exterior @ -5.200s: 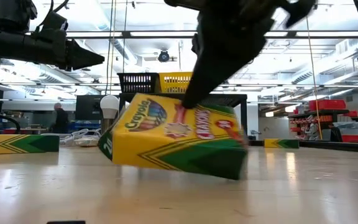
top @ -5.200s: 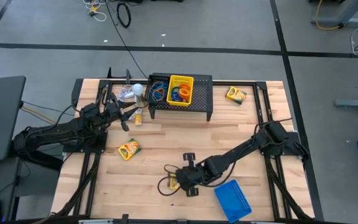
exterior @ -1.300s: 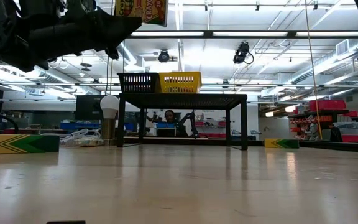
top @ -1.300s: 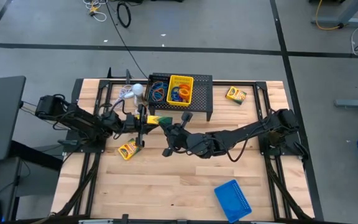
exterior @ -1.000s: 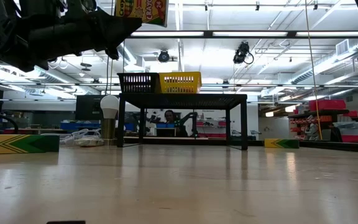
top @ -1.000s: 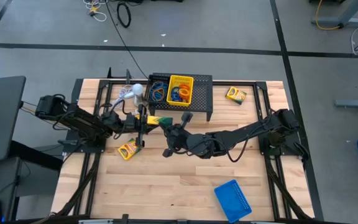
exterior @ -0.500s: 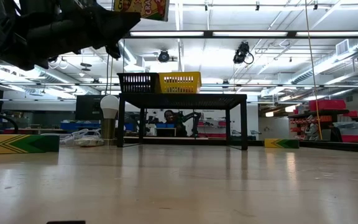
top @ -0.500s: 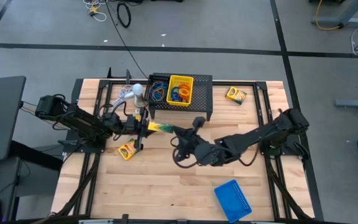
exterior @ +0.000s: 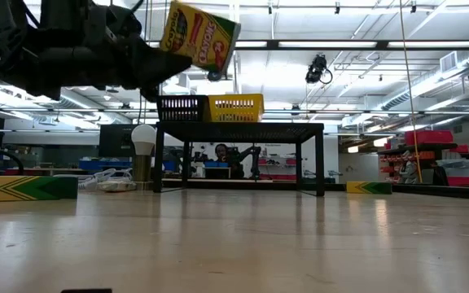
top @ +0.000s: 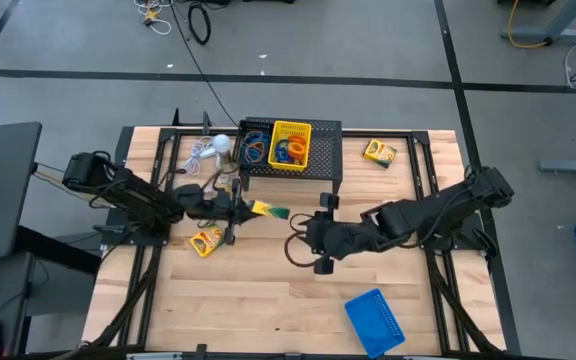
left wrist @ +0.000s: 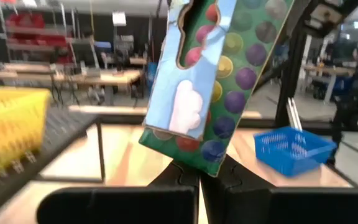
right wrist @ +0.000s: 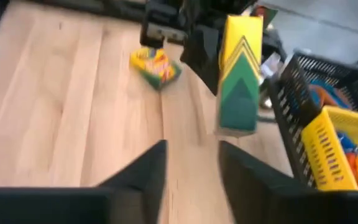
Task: Pick & Place Office Desk Supplies
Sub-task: Put the big yellow crayon box into the blue basket
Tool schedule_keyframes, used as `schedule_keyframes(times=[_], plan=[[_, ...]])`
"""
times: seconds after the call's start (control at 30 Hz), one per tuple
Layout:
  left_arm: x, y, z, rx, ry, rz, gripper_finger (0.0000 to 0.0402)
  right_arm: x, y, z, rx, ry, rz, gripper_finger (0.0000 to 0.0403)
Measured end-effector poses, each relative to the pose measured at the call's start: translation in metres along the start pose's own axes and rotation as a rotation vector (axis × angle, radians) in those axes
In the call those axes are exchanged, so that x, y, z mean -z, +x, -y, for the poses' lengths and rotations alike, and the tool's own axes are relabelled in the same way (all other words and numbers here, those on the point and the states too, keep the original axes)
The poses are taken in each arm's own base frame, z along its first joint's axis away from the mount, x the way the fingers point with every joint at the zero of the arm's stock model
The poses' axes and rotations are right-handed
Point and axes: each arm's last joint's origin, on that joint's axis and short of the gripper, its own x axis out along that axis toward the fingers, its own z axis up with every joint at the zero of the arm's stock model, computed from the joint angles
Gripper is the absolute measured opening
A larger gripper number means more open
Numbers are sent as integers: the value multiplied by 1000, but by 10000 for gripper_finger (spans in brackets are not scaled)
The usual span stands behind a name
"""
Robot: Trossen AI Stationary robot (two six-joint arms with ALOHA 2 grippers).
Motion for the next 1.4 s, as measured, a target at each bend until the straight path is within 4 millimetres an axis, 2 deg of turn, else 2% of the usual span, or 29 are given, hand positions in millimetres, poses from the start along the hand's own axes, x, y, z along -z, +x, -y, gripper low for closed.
schedule_keyframes(times=[0.13,0.27,0.47,0.7,0.93,1.27,1.4], plan=[[6,15,8,35,-3,-68,1,7,5,4,9,-2,-77,224],[12,35,18,30,10,-169,1,8,7,8,22,25,-90,257],[16,66,29,2,28,-296,1,11,5,6,5,64,-118,248],[8,90,38,14,65,-308,1,28,8,2,19,151,-217,244],[10,102,39,2,79,-339,1,44,21,-3,-5,169,-254,256],[10,115,34,6,72,-327,1,45,29,1,-12,177,-227,256],[8,116,35,13,72,-317,1,46,33,3,5,168,-230,241]])
